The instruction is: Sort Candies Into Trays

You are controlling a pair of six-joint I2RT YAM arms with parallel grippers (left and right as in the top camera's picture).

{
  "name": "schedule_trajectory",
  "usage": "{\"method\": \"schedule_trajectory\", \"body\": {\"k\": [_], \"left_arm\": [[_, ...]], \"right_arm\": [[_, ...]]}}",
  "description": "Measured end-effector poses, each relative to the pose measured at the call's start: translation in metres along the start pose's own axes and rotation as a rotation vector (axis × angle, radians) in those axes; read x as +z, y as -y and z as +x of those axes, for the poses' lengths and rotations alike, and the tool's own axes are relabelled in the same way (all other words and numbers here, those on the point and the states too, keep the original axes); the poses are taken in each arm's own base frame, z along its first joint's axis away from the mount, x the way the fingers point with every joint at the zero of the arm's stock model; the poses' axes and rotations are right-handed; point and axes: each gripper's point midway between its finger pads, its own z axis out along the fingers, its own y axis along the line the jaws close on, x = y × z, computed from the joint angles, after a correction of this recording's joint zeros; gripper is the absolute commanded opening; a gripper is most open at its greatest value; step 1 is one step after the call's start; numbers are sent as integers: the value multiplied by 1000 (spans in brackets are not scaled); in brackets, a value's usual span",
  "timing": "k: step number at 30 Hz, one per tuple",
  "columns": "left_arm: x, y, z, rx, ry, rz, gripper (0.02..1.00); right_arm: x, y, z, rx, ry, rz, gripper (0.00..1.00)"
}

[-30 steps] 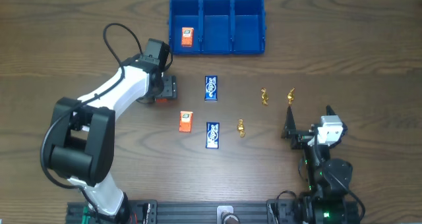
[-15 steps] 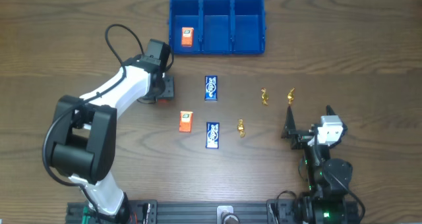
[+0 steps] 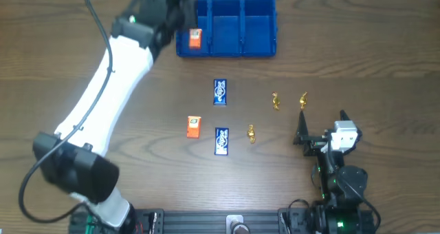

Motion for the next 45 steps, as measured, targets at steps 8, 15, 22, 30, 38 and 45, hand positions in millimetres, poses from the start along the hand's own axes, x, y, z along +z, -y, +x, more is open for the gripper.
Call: {"method": "schedule_trajectory", "body": {"k": [8, 15, 22, 30, 38, 45], "left_arm": [[119, -10, 69, 29, -239, -84, 308], [121, -17, 71, 22, -250, -93, 649], [82, -17, 48, 9, -187, -75, 825], [-83, 10, 156, 22, -137, 93, 842], [-32, -17, 318, 27, -512, -75, 787], [-5, -19, 346, 30, -576, -121, 711]], "right_arm": [[0, 0, 0, 0, 0, 0, 998], [0, 0, 0, 0, 0, 0, 998], [0, 0, 0, 0, 0, 0, 998], [0, 0, 0, 0, 0, 0, 998], [0, 0, 0, 0, 0, 0, 996], [0, 0, 0, 0, 0, 0, 998]]}}
